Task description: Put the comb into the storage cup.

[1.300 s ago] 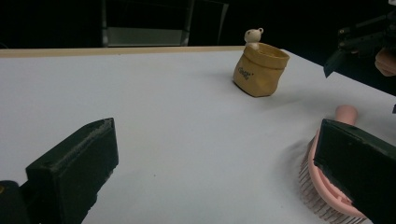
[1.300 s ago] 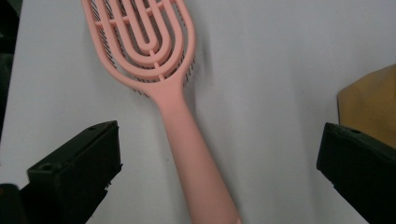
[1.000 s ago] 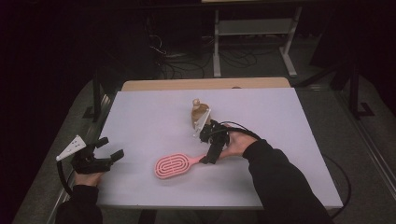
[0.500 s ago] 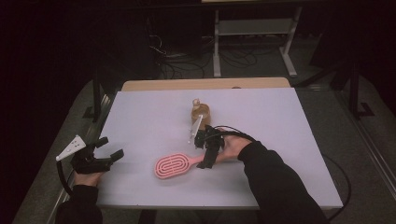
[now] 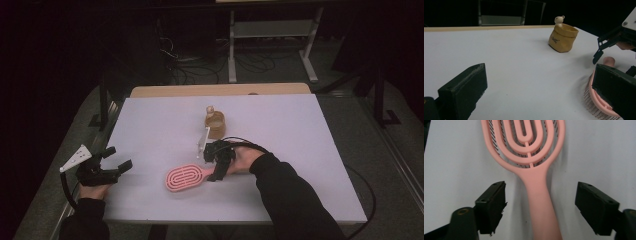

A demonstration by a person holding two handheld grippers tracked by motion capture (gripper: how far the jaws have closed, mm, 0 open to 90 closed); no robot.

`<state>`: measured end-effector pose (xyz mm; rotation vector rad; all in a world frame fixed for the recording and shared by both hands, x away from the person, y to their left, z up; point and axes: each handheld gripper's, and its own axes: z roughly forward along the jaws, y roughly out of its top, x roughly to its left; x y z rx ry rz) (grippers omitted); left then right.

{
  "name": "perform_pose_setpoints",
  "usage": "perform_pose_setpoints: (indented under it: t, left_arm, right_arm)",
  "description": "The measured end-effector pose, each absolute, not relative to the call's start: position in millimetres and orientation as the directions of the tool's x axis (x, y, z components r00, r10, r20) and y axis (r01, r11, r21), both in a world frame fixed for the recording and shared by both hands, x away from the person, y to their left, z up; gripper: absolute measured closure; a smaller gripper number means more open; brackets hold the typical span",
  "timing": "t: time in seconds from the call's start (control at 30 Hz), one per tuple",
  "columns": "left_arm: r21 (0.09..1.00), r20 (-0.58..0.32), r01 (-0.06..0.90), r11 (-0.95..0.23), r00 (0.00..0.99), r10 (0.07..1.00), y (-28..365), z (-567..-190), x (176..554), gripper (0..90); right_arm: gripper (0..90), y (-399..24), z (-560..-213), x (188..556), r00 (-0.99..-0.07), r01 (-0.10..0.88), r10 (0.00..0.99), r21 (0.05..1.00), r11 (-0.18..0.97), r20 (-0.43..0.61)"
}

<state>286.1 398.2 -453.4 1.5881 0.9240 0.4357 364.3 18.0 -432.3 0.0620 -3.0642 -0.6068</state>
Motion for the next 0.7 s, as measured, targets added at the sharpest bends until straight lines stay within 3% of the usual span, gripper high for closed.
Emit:
perform_pose_setpoints:
  t: [0.13, 0.23, 0.47, 0.7]
  left_arm:
    - [0.947, -0.21, 0.322, 0.001, 0.617, 0.759, 398.2, -453.7, 286.4, 0.0]
    - [0.947, -0.21, 0.323, 0.0, 0.617, 0.758, 398.1, -453.8, 286.6, 0.0]
    - [0.947, -0.209, 0.322, -0.001, 0.617, 0.758, 398.0, -453.9, 286.6, 0.0]
    - [0.946, -0.211, 0.325, 0.0, 0.617, 0.758, 398.2, -454.2, 286.7, 0.0]
  right_arm:
    - [40.4, 20.9, -434.6, 364.4, -0.996, -0.058, -0.077, 0.37, 0.927, 0.036]
    - [43.8, 21.3, -436.2, 364.8, -0.996, -0.059, -0.081, 0.364, 0.929, 0.044]
    - [62.4, 21.5, -439.4, 365.9, -0.994, -0.08, -0.101, 0.359, 0.93, 0.042]
    - [68.1, 20.9, -438.5, 364.0, -0.992, -0.103, -0.12, 0.351, 0.931, 0.027]
